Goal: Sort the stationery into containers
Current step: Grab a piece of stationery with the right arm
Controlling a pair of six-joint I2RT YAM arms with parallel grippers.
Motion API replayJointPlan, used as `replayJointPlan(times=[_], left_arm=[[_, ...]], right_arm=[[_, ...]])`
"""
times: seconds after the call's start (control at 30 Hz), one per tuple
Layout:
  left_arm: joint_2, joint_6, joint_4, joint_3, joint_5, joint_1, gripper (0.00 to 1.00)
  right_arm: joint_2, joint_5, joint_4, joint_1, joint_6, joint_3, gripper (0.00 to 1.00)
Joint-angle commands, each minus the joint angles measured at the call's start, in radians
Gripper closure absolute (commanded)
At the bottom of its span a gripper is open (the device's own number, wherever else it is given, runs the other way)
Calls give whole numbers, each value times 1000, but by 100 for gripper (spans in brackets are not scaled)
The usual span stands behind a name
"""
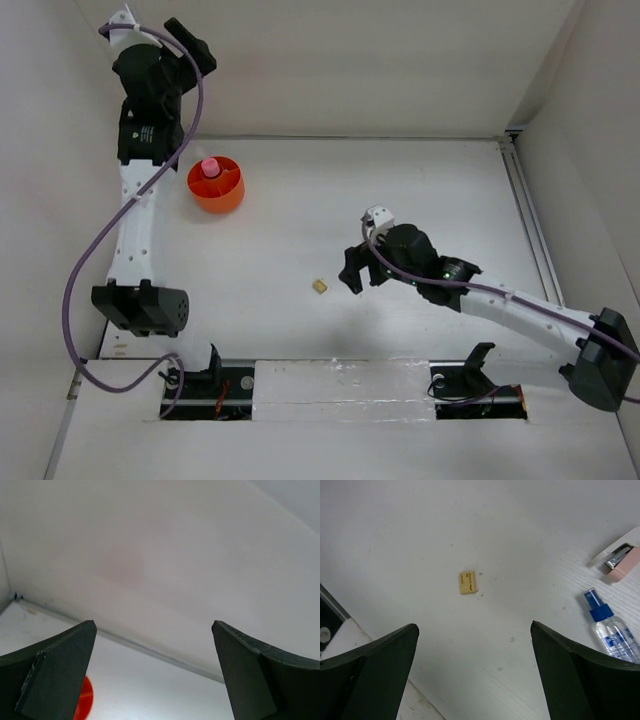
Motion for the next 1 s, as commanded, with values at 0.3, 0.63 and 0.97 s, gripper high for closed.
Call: replayJointPlan(times=[0.3, 0.63, 0.97], left_arm=[[-480, -206, -29, -766, 291, 31, 0], [-694, -15, -198, -936, 213, 0, 0], [-712, -35, -132, -1036, 244, 28, 0]], right_arm=[[438, 125, -35, 136, -50, 270, 4], [692, 210, -64, 156, -70, 367, 19], [770, 212, -86, 176, -70, 396, 38]])
